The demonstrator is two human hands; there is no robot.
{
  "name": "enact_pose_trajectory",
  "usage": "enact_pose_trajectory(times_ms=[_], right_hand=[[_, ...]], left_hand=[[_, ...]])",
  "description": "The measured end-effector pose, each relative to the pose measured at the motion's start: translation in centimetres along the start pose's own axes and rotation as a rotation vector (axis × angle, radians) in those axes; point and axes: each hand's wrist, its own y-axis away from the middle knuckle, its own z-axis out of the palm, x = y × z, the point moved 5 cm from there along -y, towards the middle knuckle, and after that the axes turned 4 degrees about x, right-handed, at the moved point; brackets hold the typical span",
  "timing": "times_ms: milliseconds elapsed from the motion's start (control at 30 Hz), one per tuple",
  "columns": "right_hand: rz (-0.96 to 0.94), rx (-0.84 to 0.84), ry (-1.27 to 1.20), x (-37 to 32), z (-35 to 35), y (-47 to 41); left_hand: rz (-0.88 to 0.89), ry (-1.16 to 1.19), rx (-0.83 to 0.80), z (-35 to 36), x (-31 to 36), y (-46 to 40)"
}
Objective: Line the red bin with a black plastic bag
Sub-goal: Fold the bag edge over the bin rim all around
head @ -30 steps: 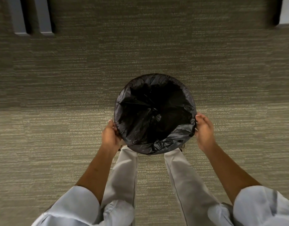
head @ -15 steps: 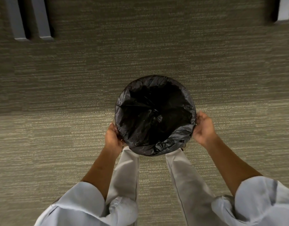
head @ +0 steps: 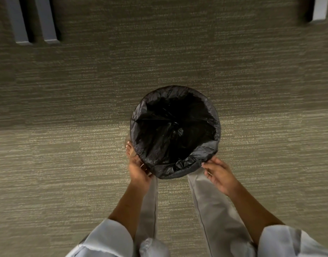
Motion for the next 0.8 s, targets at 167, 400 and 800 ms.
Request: enact_pose_trajectory(times_ms=[167, 400, 800], right_hand=[[0.059, -0.042, -0.031, 0.3, -0.9, -0.4], [0.032, 0.07, -0.064, -0.5, -0.7, -1.9], [-0.044, 0.101, -0.371, -1.5, 0.4, -1.7]], left_hand=[[-0.015, 0.074, -0.046, 0.3, 0.3, -0.1], [0.029, 0.149, -0.093, 0.6, 1.8, -0.8], [0.155, 0.06, -0.094, 0.3, 3.6, -2.3]])
